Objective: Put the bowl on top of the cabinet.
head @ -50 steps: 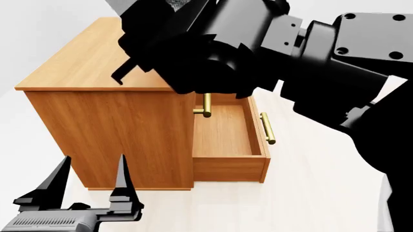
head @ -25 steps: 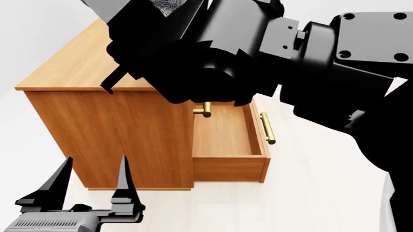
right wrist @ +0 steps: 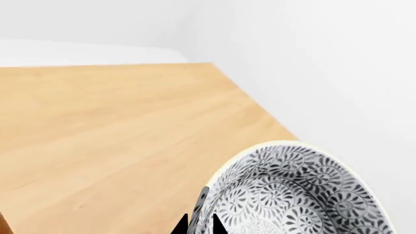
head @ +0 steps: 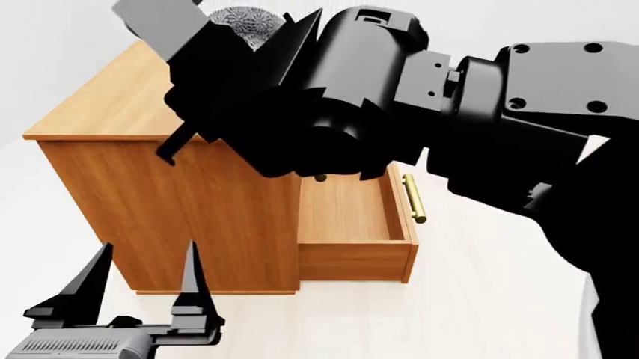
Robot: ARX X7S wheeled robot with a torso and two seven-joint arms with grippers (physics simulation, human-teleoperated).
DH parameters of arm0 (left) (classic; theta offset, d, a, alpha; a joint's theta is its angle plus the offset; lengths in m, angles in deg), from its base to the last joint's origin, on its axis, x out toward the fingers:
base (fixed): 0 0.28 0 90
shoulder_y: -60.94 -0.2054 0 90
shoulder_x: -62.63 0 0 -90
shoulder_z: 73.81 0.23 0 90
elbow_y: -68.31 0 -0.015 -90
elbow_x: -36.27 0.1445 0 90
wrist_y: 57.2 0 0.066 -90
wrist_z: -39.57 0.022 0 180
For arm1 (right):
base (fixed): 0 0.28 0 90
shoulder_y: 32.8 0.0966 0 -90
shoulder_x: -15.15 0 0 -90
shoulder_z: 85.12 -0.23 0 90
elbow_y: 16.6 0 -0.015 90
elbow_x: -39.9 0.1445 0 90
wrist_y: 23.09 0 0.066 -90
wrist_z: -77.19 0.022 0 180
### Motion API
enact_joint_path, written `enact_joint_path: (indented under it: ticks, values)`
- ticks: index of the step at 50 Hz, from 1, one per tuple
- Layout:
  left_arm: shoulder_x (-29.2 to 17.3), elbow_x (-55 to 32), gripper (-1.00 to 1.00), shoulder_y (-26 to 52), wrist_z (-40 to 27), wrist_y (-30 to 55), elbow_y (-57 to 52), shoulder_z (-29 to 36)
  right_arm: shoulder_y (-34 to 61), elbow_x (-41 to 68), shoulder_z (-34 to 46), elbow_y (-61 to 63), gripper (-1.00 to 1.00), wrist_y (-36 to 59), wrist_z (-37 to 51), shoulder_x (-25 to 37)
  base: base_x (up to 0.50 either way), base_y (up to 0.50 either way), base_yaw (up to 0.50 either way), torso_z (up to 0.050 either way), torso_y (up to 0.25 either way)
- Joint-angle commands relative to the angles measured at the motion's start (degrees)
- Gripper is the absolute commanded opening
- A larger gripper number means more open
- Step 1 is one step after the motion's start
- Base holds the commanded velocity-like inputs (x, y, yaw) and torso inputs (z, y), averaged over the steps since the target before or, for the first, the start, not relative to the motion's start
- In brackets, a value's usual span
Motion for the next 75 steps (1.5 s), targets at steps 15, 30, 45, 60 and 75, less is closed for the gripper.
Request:
enact_joint_path:
  ticks: [15, 30, 45, 60, 75]
  values:
    - [-0.25, -0.29, 1.0, -0.13, -0.33, -0.23, -0.1, 0.1, -0.08, -1.16, -0.25, 0.95, -1.0, 0.16, 0.09, 0.0, 0.0, 0.0, 0.0, 0.0, 0.0]
    - [-0.34, -0.27, 1.0, -0.16, -0.38, -0.54, 0.16, 0.26, 0.42, 0.04, -0.19, 2.2, -1.0, -0.88, 0.32, 0.0, 0.0, 0.0, 0.0, 0.0, 0.001]
    - [-0.52, -0.42, 1.0, -0.11, -0.66, -0.46, -0.09, 0.32, 0.22, -0.16, -0.2, 2.11, -1.0, -0.9, 0.16, 0.0, 0.0, 0.0, 0.0, 0.0, 0.0]
    - [-0.74, -0.93, 1.0, 0.05, -0.77, -0.51, 0.05, 0.18, 0.3, -0.6, -0.21, 1.57, -1.0, -0.78, -0.08, 0.0, 0.0, 0.0, 0.0, 0.0, 0.001]
    - [-0.81, -0.75, 1.0, -0.04, -0.84, -0.7, 0.06, 0.54, 0.91, -0.56, -0.22, 1.58, 1.0, -0.81, -0.18, 0.0, 0.0, 0.0, 0.0, 0.0, 0.0]
